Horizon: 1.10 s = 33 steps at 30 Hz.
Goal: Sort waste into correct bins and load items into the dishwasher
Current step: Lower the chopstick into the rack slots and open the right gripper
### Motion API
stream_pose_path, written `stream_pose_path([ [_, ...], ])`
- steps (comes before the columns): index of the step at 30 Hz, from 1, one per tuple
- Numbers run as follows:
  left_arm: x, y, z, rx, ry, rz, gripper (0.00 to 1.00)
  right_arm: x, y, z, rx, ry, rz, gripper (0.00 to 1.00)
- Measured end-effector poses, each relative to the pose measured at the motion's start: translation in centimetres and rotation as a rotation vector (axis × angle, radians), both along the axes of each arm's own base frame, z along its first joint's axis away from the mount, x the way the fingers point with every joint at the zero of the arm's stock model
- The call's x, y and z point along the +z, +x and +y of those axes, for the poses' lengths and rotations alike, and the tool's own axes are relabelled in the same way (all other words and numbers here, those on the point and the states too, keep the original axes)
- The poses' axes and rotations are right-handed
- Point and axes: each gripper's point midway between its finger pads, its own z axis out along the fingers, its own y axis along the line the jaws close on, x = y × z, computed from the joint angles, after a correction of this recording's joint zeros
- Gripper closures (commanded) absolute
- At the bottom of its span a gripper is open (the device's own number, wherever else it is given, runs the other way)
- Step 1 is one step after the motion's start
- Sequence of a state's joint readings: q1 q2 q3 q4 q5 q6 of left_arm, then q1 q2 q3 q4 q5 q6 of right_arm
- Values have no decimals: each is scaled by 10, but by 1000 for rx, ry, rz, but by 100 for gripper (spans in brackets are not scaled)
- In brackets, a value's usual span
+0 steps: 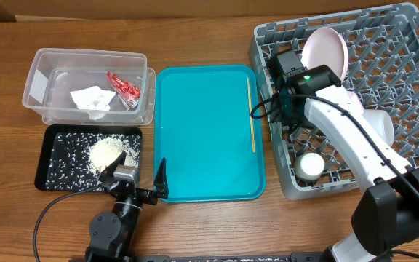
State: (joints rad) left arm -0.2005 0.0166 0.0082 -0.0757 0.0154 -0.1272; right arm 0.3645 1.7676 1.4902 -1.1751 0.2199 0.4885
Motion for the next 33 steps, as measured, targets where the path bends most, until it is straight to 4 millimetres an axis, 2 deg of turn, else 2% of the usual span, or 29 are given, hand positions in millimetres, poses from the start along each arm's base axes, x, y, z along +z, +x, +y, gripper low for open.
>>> stream_pose_path([
  [4,0,0,0,0,0,0,0,2,12,16,10,83,-44,49],
  [8,0,0,0,0,0,0,0,3,16,23,-16,125,-59,49],
  [11,0,0,0,0,0,0,0,3,14,25,-36,143,-53,41],
  [15,0,0,0,0,0,0,0,2,13,31,-38,180,-42,42],
  [22,0,0,0,0,0,0,0,7,24,44,-27,253,-83,42],
  [30,0,0,0,0,0,0,0,8,21,37,-54,228,-83,51],
  [33,0,0,0,0,0,0,0,3,22,34,-68,212,-90,62],
])
